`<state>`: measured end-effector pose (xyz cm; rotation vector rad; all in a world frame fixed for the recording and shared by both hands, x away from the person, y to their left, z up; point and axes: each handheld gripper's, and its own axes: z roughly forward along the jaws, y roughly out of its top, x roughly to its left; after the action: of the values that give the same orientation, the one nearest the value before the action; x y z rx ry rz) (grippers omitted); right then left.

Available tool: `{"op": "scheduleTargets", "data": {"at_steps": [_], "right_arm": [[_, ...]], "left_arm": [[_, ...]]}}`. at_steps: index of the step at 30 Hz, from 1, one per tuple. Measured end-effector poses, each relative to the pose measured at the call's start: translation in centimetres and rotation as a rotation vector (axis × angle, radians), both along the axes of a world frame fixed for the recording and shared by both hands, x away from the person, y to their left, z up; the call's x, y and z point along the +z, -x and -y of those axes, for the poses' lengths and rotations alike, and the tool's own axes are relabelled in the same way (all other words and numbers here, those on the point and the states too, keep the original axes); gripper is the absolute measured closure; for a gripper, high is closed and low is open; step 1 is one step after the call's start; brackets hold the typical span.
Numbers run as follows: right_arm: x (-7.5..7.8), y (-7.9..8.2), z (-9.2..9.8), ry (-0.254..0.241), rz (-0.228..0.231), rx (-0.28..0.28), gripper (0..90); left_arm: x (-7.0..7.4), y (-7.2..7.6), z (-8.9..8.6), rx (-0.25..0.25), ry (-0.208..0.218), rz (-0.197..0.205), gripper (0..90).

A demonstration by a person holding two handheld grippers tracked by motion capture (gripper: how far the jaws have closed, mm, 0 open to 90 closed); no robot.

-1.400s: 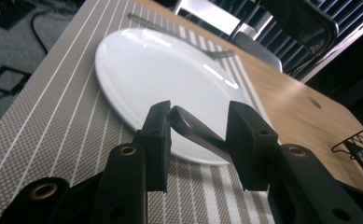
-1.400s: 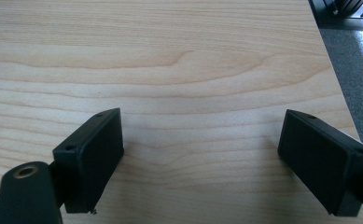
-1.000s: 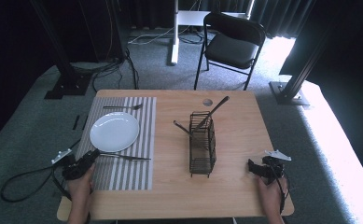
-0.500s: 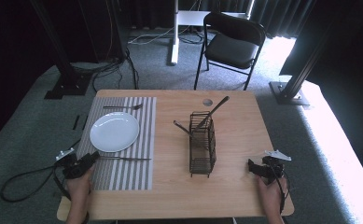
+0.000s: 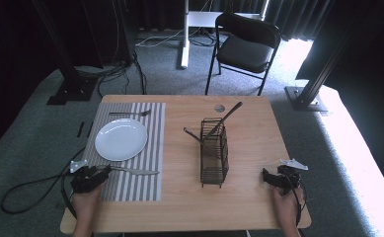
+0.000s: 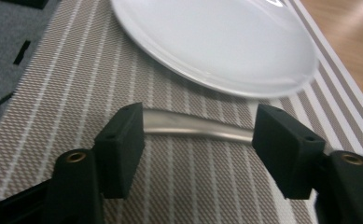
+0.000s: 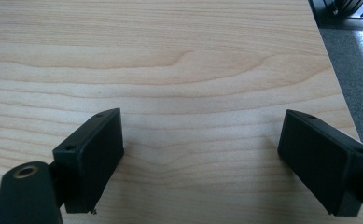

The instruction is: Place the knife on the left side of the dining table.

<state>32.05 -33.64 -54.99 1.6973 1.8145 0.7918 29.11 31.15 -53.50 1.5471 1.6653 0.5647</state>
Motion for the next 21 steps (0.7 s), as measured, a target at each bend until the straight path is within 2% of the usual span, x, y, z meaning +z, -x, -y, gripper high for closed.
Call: {"op": "scheduleTargets", "data": {"at_steps": [5, 6, 8, 10, 12, 15, 17, 18, 21], "right_arm": [[0.0, 0.0, 0.0, 0.0, 0.0, 0.0, 13.6], [0.0, 0.0, 0.0, 0.0, 0.0, 0.0, 13.6], [0.0, 0.0, 0.0, 0.0, 0.0, 0.0, 13.5], [0.0, 0.0, 0.0, 0.0, 0.0, 0.0, 13.6], [0.0, 0.0, 0.0, 0.0, 0.0, 0.0, 13.5], [0.0, 0.0, 0.0, 0.0, 0.0, 0.0, 13.6], [0.0, 0.0, 0.0, 0.0, 0.0, 0.0, 13.5], [0.0, 0.0, 0.0, -0.001, 0.0, 0.0, 13.6], [0.0, 0.0, 0.0, -0.001, 0.0, 0.0, 13.5]], "left_arm": [[-0.1, 0.8, 0.8, -0.022, -0.018, -0.003, 29.0], [0.0, 1.2, 1.1, -0.04, -0.037, 0.013, 29.0], [0.0, 1.4, 1.3, -0.052, -0.042, 0.012, 25.8], [0.0, 1.7, 1.3, -0.077, -0.052, 0.011, 18.2], [-0.1, 2.0, 1.4, -0.083, -0.08, 0.006, 18.0], [-0.2, 2.3, 1.4, -0.114, -0.117, -0.018, 10.0], [-0.3, 2.7, 1.4, -0.119, -0.145, -0.024, 8.5], [-0.3, 2.8, 1.4, -0.125, -0.146, -0.034, 1.6], [-0.3, 3.0, 1.1, -0.116, -0.153, -0.033, 0.0]]}}
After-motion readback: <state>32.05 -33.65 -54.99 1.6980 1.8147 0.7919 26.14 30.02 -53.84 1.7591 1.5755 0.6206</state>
